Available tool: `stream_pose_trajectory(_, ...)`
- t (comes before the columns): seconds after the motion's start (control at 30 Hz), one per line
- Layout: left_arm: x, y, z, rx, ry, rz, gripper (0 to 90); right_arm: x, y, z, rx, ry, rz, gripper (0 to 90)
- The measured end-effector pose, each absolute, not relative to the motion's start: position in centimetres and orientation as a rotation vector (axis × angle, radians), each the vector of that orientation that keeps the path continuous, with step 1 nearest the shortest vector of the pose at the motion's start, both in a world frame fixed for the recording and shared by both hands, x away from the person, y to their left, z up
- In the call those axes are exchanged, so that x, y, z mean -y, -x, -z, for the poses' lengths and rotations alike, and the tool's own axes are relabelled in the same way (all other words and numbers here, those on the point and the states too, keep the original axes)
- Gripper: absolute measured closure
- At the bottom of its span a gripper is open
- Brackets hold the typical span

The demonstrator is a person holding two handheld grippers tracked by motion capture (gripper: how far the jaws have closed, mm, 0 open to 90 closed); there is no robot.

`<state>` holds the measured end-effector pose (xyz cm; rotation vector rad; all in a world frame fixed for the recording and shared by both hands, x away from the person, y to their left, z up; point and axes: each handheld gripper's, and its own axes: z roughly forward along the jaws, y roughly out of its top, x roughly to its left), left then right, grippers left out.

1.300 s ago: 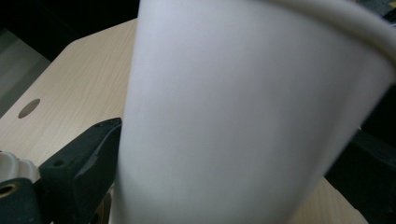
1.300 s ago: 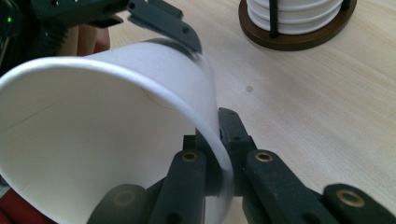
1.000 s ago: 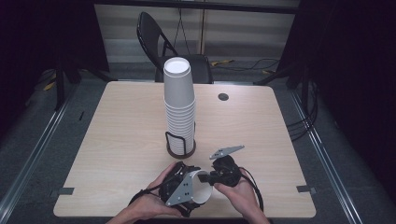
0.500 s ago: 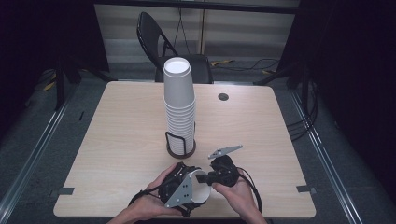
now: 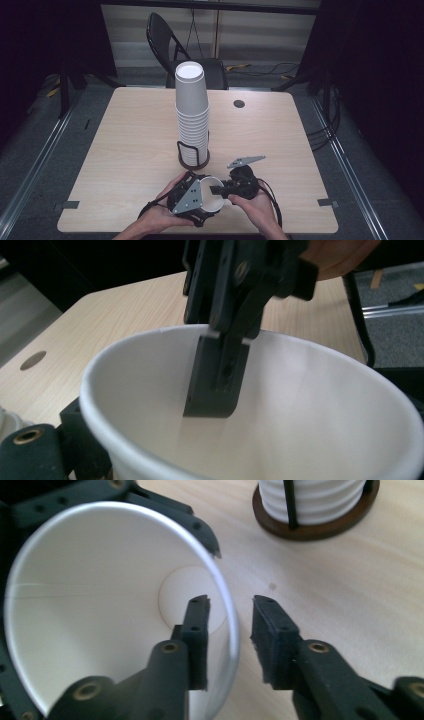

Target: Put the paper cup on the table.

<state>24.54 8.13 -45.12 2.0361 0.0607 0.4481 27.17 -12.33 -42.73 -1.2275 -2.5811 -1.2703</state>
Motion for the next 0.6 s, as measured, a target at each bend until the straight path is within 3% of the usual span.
stream_pose_trajectory(0.6,-9.6,-26.4,45.0,-0.316,-1.9,-0.291,9.1,13.9,-27.0,41.5,2.52,1.26,1.57,47.3)
